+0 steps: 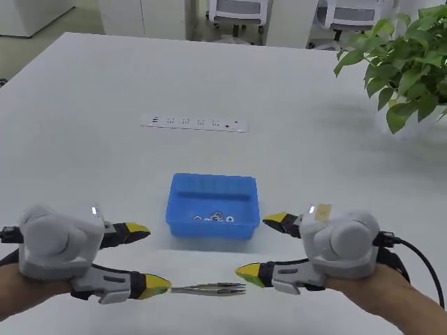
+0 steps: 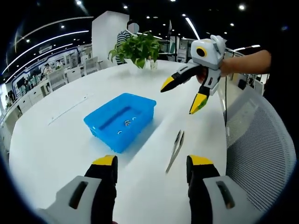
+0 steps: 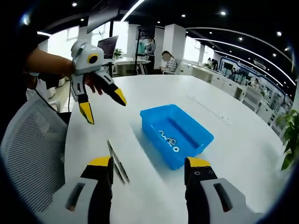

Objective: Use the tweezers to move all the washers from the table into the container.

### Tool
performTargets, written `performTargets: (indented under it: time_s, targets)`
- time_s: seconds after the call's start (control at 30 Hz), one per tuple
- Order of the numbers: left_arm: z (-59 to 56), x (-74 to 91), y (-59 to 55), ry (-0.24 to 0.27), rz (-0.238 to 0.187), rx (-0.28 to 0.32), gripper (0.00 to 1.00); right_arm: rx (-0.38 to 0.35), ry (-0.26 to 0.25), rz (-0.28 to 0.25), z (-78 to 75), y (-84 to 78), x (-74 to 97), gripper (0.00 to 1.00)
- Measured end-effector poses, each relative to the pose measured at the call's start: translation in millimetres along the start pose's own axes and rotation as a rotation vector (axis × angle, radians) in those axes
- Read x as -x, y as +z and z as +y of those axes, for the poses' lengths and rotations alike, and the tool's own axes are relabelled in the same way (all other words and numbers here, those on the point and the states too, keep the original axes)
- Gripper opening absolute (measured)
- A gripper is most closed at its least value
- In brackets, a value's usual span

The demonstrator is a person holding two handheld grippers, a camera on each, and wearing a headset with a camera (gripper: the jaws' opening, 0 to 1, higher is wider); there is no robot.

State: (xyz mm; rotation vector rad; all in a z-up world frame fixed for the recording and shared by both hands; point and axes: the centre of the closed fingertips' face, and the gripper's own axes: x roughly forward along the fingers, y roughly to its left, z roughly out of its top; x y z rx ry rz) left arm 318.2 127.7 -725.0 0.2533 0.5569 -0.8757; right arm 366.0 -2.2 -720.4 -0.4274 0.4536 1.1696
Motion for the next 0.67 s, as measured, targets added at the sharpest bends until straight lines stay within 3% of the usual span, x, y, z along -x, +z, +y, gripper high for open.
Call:
performTargets:
  time_s: [0.2, 0.3, 0.67]
  targets:
    - [-1.4, 8.6, 16.4, 0.052, -0.056, 0.023, 0.78, -0.037, -0.042, -0.019, -7.7, -1.6, 18.1, 0.76]
    - [-1.6, 11.9, 20.3, 0.068, -0.067, 0.029, 0.81, -0.052, -0.067, -0.042, -10.1, 0.9, 27.8, 0.79]
    - [-5.3, 22.9, 32.4, 0.106, -0.105, 0.051, 0.99, -0.086, -0.084, -0.088, -4.2, 1.0, 43.4, 1.0]
